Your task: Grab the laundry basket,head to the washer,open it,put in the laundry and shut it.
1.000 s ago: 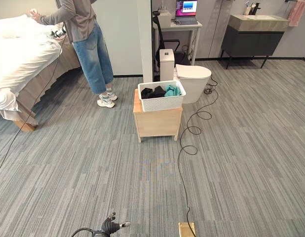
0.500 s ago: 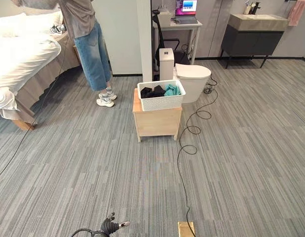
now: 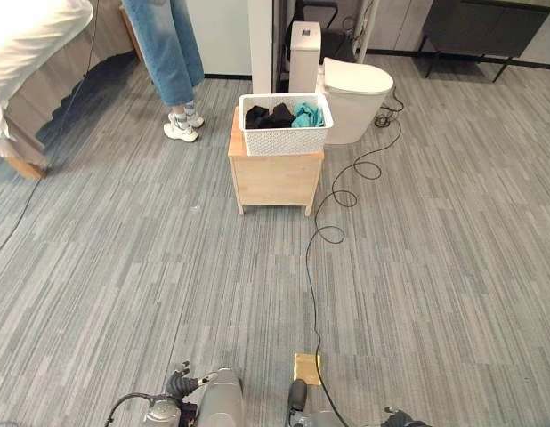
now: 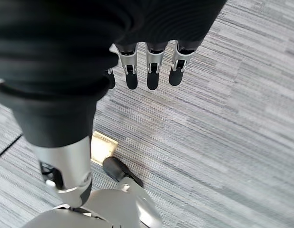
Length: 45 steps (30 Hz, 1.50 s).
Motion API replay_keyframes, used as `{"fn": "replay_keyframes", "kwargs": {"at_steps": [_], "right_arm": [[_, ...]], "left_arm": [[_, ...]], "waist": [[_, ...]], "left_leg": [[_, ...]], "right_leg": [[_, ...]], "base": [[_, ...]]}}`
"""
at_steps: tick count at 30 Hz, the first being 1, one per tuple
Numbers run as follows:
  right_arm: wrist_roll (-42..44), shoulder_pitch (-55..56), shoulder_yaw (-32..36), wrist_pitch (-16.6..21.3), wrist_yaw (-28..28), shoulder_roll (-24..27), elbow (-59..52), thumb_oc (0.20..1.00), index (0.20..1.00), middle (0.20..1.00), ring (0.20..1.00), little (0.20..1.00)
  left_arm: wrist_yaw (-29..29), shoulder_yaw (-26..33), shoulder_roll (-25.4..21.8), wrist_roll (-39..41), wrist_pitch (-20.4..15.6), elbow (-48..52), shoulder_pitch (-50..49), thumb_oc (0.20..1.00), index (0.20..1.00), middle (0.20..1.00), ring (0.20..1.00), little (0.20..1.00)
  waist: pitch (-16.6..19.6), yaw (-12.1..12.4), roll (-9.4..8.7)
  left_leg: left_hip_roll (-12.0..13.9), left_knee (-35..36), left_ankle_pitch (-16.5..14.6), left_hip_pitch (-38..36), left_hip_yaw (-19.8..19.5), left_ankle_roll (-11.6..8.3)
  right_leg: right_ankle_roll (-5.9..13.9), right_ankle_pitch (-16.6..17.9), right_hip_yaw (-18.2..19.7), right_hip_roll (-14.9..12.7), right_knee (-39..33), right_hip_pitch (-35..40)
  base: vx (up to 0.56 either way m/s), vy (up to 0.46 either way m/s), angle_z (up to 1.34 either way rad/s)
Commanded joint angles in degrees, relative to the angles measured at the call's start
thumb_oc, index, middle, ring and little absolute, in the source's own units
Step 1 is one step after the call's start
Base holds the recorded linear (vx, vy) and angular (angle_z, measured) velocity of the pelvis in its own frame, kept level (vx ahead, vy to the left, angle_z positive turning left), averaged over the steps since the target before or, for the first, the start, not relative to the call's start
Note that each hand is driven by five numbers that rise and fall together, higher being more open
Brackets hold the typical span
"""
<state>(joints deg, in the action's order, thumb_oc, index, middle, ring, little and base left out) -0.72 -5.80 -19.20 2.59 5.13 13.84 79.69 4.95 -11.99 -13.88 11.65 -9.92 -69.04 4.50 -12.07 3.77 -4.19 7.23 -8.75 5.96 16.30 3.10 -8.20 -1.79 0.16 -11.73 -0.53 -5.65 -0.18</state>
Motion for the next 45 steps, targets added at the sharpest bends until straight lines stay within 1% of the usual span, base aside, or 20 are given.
{"fn": "replay_keyframes", "kwargs": {"at_steps": [1, 4, 8, 9, 11, 13, 14, 18, 19, 21, 24, 29, 30, 32, 34, 37, 38, 40, 43, 45], "right_arm": [[1.50, 1.44, -0.61, 0.89, 0.94, 1.27, -1.49, 1.000, 1.000, 1.000, 1.000, 1.000], [1.60, 1.79, 0.18, 0.71, 0.74, 0.92, -1.60, 1.000, 1.000, 1.000, 1.000, 1.000], [-0.11, 1.47, -0.53, 0.41, 0.10, 0.51, -1.47, 1.000, 1.000, 1.000, 1.000, 1.000], [-0.44, 0.40, -0.95, 0.41, -0.05, 0.33, -1.91, 1.000, 1.000, 1.000, 1.000, 1.000], [0.33, 0.11, -0.79, 0.58, -0.22, 0.43, -2.95, 1.000, 1.000, 1.000, 1.000, 1.000], [0.98, -0.15, -0.31, 0.66, -0.19, 0.60, -3.40, 1.000, 1.000, 1.000, 1.000, 1.000], [1.42, -0.33, 0.21, 0.93, 0.10, 0.60, -4.83, 1.000, 1.000, 1.000, 1.000, 1.000], [2.88, 0.29, -0.04, 1.36, 0.24, 0.57, -6.21, 1.000, 1.000, 1.000, 1.000, 1.000], [2.89, 0.28, -0.04, 1.35, 0.24, 0.57, -6.21, 1.000, 1.000, 1.000, 1.000, 1.000], [2.59, 0.61, -0.16, 0.89, 0.32, 0.59, -5.27, 1.000, 1.000, 1.000, 1.000, 1.000], [2.71, 0.83, 1.43, 0.19, 0.07, 0.56, -3.74, 1.000, 1.000, 1.000, 1.000, 1.000], [2.89, 3.47, 3.53, -0.08, -0.09, 0.76, -2.44, 1.000, 1.000, 1.000, 1.000, 1.000], [3.34, 5.19, 4.46, 0.00, -0.44, 0.73, -1.60, 1.000, 1.000, 1.000, 1.000, 1.000], [3.78, 6.18, 4.89, -0.08, -0.60, 0.58, -0.42, 1.000, 1.000, 1.000, 1.000, 1.000], [4.51, 6.79, 5.79, -0.14, -0.24, 0.62, 0.88, 1.000, 1.000, 1.000, 1.000, 1.000], [10.28, 4.89, 8.80, 0.48, 0.93, 2.43, 0.70, 1.000, 1.000, 1.000, 1.000, 1.000], [13.07, -2.44, 10.38, -0.18, 0.21, 9.27, 0.53, 1.000, 1.000, 1.000, 1.000, 1.000], [17.46, -1.63, 12.11, 1.19, 1.39, 8.79, -0.05, 1.000, 1.000, 1.000, 1.000, 1.000], [18.45, 1.56, 12.92, 3.26, 1.27, 8.51, -4.53, 1.000, 1.000, 1.000, 1.000, 1.000], [16.09, 6.52, 12.67, 3.81, 2.24, 8.42, -13.68, 1.000, 1.000, 1.000, 1.000, 1.000]], "left_arm": [[0.52, -1.22, 3.16, 3.09, -2.25, 0.45, -0.20, 1.000, 1.000, 1.000, 1.000, 1.000], [0.62, -0.73, 3.18, 3.32, -1.92, -0.16, -0.79, 1.000, 1.000, 1.000, 1.000, 1.000], [0.05, -0.25, 2.07, 3.28, -1.79, 0.48, -0.70, 1.000, 1.000, 1.000, 1.000, 1.000], [0.05, -0.53, 1.38, 2.69, -1.55, 1.10, -0.30, 1.000, 1.000, 1.000, 1.000, 1.000], [-0.17, -0.58, 0.68, 2.71, -1.46, 3.11, -0.35, 1.000, 1.000, 1.000, 1.000, 1.000], [-0.16, -0.71, 0.42, 2.78, -1.52, 3.83, -0.31, 1.000, 1.000, 1.000, 1.000, 1.000], [0.03, -1.08, -0.11, 2.90, -1.77, 5.79, -0.28, 1.000, 1.000, 1.000, 1.000, 1.000], [-0.02, -2.53, -0.20, 2.88, -2.31, 7.40, 0.03, 1.000, 1.000, 1.000, 1.000, 1.000], [-0.03, -2.53, -0.20, 2.88, -2.31, 7.39, 0.04, 1.000, 1.000, 1.000, 1.000, 1.000], [-0.31, -3.29, 0.69, 1.51, -2.37, 6.13, -0.22, 1.000, 1.000, 1.000, 1.000, 1.000], [-0.34, -3.56, 1.39, -0.70, -2.34, 3.62, 0.19, 1.000, 1.000, 1.000, 1.000, 1.000], [-0.63, -3.06, 2.08, -1.55, -2.10, 1.82, -0.55, 1.000, 1.000, 1.000, 1.000, 1.000], [-0.55, -2.64, 2.55, -2.33, -1.88, 0.43, -1.26, 1.000, 1.000, 1.000, 1.000, 1.000], [-0.24, -1.71, 3.02, -2.26, -1.76, -0.94, -1.63, 1.000, 1.000, 1.000, 1.000, 1.000], [-0.61, -0.62, 3.13, -0.21, -1.37, -0.75, -1.97, 1.000, 1.000, 1.000, 1.000, 1.000], [-0.58, 0.23, 2.56, 0.92, -1.19, 1.13, -2.90, 1.000, 1.000, 1.000, 1.000, 1.000], [-1.16, -0.79, 0.95, 0.87, -1.24, 1.47, -1.90, 1.000, 1.000, 1.000, 1.000, 1.000], [-1.36, -1.60, 0.91, 1.45, -1.72, 3.39, -2.04, 1.000, 1.000, 1.000, 1.000, 1.000], [-1.01, -0.84, 0.66, 2.29, -2.03, 4.60, -2.48, 1.000, 1.000, 1.000, 1.000, 1.000], [-0.70, 0.07, 0.27, 3.02, -2.36, 4.08, -3.02, 1.000, 1.000, 1.000, 1.000, 1.000]], "waist": [[1.76, 1.38, 1.56], [2.64, 2.54, 1.16], [2.78, 4.12, -0.36], [2.96, 4.30, -1.09], [2.41, 3.34, -0.64], [2.15, 2.64, 0.07], [1.01, 1.26, 2.10], [-1.21, -2.30, 3.54], [-1.14, -2.34, 3.61], [-1.39, -3.84, 3.21], [-1.29, -5.23, 2.87], [-0.49, -6.99, 3.49], [0.68, -7.83, 3.28], [2.17, -8.39, 4.13], [2.10, -7.94, 4.02], [1.18, -6.07, 2.44], [0.96, -3.92, 1.06], [0.42, -2.73, 0.74], [0.56, -2.79, 0.77], [0.86, -2.01, 1.31]], "left_leg": [[-0.02, 4.41, -1.08, 2.62, -1.36, 2.83], [0.66, 4.38, 1.44, 5.35, -0.39, 2.65], [-1.73, -3.22, -1.94, 6.72, 0.43, 5.10], [-4.42, -3.95, -5.25, 4.87, 1.35, 7.49], [-6.50, -2.96, -7.60, 1.31, 1.63, 9.95], [-7.05, -2.30, -8.28, -0.43, 1.72, 10.86], [-6.97, 0.22, -9.34, -5.57, 1.55, 11.99], [-7.71, 3.72, -10.28, -13.04, -1.36, 11.05], [-7.64, 3.78, -10.20, -12.97, -1.42, 11.02], [-8.96, 6.49, -13.00, -18.08, -3.75, 10.47], [-9.43, 6.28, -15.74, -21.31, -5.53, 9.76], [-8.49, 6.62, -18.93, -27.24, -6.71, 8.67], [-7.89, 5.45, -20.75, -30.01, -7.65, 8.27], [-5.55, 1.73, -17.70, -29.99, -7.78, 6.55], [-2.69, -15.46, -8.55, -23.38, -6.03, 4.29], [-1.57, -35.64, -2.64, -14.01, -5.76, 5.56], [-0.33, -39.41, -2.40, -9.82, -4.68, 6.49], [-0.65, -34.47, -5.05, -5.74, -2.45, 6.92], [-1.21, -25.37, -5.14, -4.45, -0.62, 6.27], [-3.61, -5.68, -4.17, -4.75, -1.07, 5.64]], "right_leg": [[5.47, -8.31, 1.08, -2.42, 0.65, 7.45], [6.67, -11.43, 1.39, -3.81, 1.81, 12.25], [7.73, -11.22, 1.45, -7.62, 10.33, 11.43], [9.35, -5.12, 2.45, -9.37, 19.98, 7.35], [10.21, 1.74, 4.28, -9.76, 30.34, 3.29], [10.50, 4.94, 4.69, -9.70, 34.69, 1.30], [10.00, 5.44, 2.50, -10.98, 42.09, -4.85], [8.09, -0.90, 1.14, -8.02, 32.10, -11.44], [8.06, -0.76, 1.05, -7.94, 31.90, -11.43], [9.23, 1.34, 4.51, -6.90, 15.14, -13.77], [11.31, 5.40, 7.39, -7.89, 4.82, -16.24], [11.96, 6.85, 5.22, -8.39, 3.89, -16.98], [10.94, 7.83, 6.41, -7.65, 7.54, -16.80], [9.55, 6.99, 6.31, -5.83, 9.55, -15.61], [6.57, 4.79, 5.42, -4.15, 11.41, -12.28], [2.75, 2.37, 5.62, -1.81, 9.46, -6.73], [1.68, 0.97, 5.38, -1.38, 8.14, -3.00], [1.79, -0.37, 6.29, -1.19, 7.74, -0.15], [2.40, -1.55, 7.78, -0.90, 7.43, 1.16], [3.34, -3.59, 8.79, 0.09, 6.53, 4.40]], "base": [[0.62, 0.210, 0.13], [0.59, 0.213, 0.15], [0.37, 0.182, -0.28], [0.55, 0.343, -0.40], [0.41, 0.271, -0.33], [0.35, 0.217, -0.02], [0.59, 0.289, 0.21], [0.38, 0.032, 0.24], [0.35, -0.103, 0.55], [0.48, -0.139, 0.44], [0.43, -0.126, 0.55], [0.41, -0.156, 0.56], [0.46, -0.251, 0.24], [0.51, -0.329, 0.13], [0.30, -0.343, -0.06], [0.28, -0.399, -0.16], [0.27, -0.323, -0.51], [0.35, -0.194, -0.13], [0.26, -0.025, 0.05], [0.38, 0.057, -0.39]]}}
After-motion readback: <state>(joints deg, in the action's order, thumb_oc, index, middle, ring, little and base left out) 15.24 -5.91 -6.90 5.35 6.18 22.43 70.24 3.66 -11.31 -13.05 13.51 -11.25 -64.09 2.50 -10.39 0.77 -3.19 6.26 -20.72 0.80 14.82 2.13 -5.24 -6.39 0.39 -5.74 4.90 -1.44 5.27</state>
